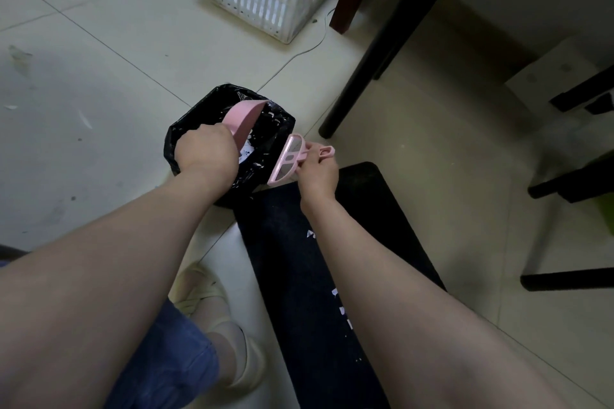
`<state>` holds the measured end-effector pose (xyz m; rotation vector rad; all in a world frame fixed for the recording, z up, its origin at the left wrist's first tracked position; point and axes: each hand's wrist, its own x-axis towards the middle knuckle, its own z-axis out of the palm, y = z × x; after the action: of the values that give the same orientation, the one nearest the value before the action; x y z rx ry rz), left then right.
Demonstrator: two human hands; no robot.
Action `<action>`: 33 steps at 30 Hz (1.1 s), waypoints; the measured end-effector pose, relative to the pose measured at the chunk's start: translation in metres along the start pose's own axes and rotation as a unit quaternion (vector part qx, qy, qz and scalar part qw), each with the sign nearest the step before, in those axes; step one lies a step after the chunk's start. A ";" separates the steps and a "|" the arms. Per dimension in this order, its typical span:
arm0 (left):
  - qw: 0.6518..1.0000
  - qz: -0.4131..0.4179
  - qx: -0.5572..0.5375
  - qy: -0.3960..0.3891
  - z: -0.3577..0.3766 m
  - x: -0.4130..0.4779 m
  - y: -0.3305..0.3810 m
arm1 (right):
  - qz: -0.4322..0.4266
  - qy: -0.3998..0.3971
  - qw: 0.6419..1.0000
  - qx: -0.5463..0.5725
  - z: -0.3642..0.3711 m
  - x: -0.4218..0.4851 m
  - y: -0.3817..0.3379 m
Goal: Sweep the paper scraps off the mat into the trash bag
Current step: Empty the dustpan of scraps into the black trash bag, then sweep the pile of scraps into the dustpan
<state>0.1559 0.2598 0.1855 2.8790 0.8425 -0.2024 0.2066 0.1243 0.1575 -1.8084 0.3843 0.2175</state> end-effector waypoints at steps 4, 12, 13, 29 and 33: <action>0.999 0.009 -0.034 0.024 -0.006 -0.008 0.012 | 0.015 0.018 0.999 0.027 -0.022 -0.001 0.007; 0.991 0.031 -0.129 0.028 -0.017 -0.039 0.047 | 0.060 0.072 0.986 0.139 -0.095 -0.007 0.014; 0.989 0.037 -0.138 0.022 -0.016 -0.044 0.054 | 0.058 0.081 0.987 0.124 -0.107 -0.009 0.018; 0.988 0.037 -0.021 -0.147 0.111 -0.123 0.148 | 0.153 0.171 0.966 -0.121 -0.237 -0.002 0.170; 0.991 -0.002 0.004 -0.133 0.132 -0.106 0.135 | 0.116 0.098 0.978 -0.140 -0.199 0.009 0.183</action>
<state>0.1290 0.0701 0.0859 2.7717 0.7966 -0.5761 0.1372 -0.1111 0.0433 -2.0689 0.7366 0.2667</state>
